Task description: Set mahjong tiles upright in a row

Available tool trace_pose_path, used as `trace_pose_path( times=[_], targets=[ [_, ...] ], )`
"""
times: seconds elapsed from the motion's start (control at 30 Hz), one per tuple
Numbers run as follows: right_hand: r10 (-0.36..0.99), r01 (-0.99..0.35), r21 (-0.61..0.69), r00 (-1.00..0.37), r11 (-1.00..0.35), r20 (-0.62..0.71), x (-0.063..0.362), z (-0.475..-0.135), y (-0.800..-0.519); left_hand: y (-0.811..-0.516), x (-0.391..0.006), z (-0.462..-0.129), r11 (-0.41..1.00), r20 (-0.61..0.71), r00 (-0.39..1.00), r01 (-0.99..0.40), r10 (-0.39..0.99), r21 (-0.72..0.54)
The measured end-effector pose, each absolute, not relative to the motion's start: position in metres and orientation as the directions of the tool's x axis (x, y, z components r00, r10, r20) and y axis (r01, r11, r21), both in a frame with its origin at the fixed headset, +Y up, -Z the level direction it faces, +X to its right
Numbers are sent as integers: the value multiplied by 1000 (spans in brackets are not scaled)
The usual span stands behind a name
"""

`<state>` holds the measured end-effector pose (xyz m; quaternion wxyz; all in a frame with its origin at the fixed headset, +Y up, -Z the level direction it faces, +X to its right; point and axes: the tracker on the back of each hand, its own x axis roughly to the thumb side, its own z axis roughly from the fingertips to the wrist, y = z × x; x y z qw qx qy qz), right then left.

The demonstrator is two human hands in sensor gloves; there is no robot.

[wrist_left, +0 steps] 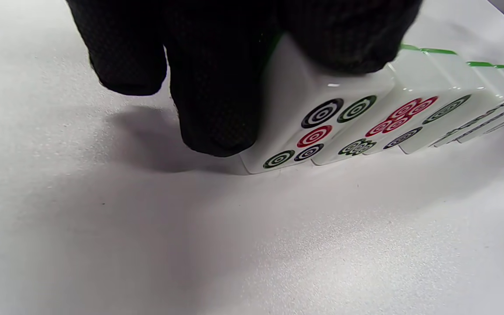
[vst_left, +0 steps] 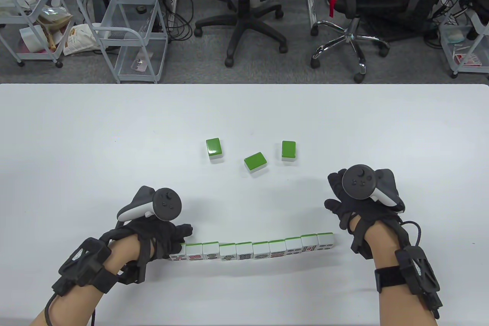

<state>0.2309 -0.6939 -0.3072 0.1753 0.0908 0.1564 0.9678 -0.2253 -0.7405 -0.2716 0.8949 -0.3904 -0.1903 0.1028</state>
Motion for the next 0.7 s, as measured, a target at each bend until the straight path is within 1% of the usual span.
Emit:
trace_pose_path(
  times=[0.1,0.2,0.3,0.37,0.5,0.6,0.7],
  targets=[
    [367,-311,329,-922,-892,122,231,-308,-694,-730,-233,-277,761,211,941,-69,264,-645],
    [361,-307,324,-925,-895,121,230,-308,-695,-707,-237,-288,865,139,975,-81,171,-496],
    [354,-300,329,-928,-895,118,228,-309,-697,-683,-236,-300,925,47,986,-136,163,-356],
    [353,-298,332,-928,-895,119,227,-309,-698,-677,-233,-308,934,10,988,-142,153,-327],
    [353,-297,330,-928,-896,123,224,-308,-697,-685,-231,-316,941,-62,985,-170,159,-291],
    [354,-299,318,-926,-900,129,223,-308,-696,-702,-231,-316,945,-89,983,-180,162,-272],
    [358,-313,267,-923,-911,140,220,-311,-694,-716,-234,-315,927,-101,986,-158,131,-339]
  ],
)
